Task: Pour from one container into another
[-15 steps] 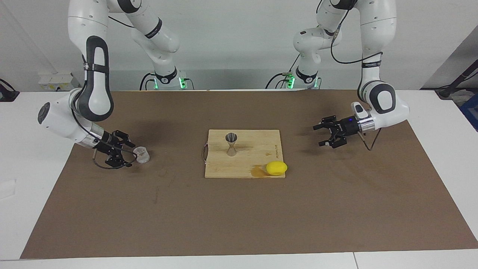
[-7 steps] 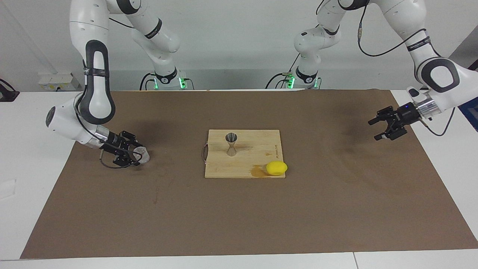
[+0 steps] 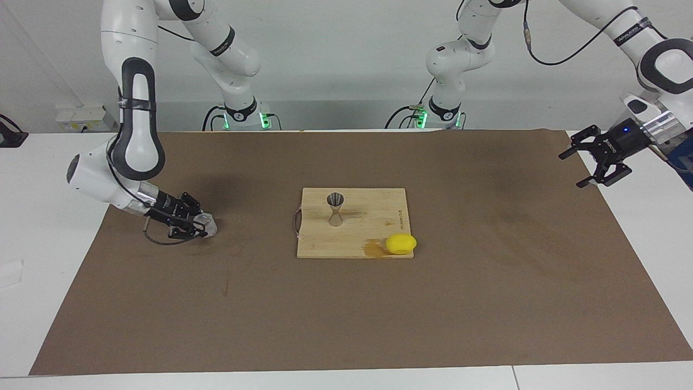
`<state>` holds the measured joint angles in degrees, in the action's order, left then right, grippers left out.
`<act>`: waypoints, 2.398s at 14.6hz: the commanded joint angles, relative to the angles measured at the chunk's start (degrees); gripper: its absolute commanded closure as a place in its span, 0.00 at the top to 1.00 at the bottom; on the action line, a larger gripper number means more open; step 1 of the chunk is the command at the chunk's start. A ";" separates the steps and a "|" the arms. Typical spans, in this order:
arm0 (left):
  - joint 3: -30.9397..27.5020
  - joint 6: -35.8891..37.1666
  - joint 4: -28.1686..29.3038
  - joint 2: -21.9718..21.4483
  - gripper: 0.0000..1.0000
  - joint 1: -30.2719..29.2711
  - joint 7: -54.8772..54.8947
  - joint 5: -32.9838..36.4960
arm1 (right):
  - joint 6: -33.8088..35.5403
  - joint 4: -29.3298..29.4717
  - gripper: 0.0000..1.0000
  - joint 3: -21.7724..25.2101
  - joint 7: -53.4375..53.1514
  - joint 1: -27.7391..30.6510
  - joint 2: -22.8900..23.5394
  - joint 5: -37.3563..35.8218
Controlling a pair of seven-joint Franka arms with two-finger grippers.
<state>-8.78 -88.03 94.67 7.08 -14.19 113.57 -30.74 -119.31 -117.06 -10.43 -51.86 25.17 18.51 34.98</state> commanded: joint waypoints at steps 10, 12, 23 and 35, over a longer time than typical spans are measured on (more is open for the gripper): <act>0.87 2.07 -4.76 -10.06 1.00 15.07 -79.84 20.37 | 0.92 -0.54 0.20 -1.09 -9.56 -6.08 -6.47 1.76; 0.96 1.20 -2.13 -11.29 1.00 15.07 -88.74 21.77 | 0.92 -0.10 0.18 -1.09 -12.37 -8.28 -7.08 1.76; 1.40 -4.17 4.39 -14.20 1.00 20.08 -122.66 31.71 | -4.43 4.55 0.12 -1.09 -30.66 -23.39 -7.18 2.20; 1.49 -5.14 4.39 -14.20 1.00 23.25 -123.76 31.62 | -12.00 5.70 0.12 -0.91 -40.51 -33.25 -6.56 1.77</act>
<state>-6.74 -91.68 96.72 -5.24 7.58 -9.24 -0.32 -129.90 -112.21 -11.52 -91.20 -7.05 11.39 36.10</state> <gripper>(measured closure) 0.000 0.498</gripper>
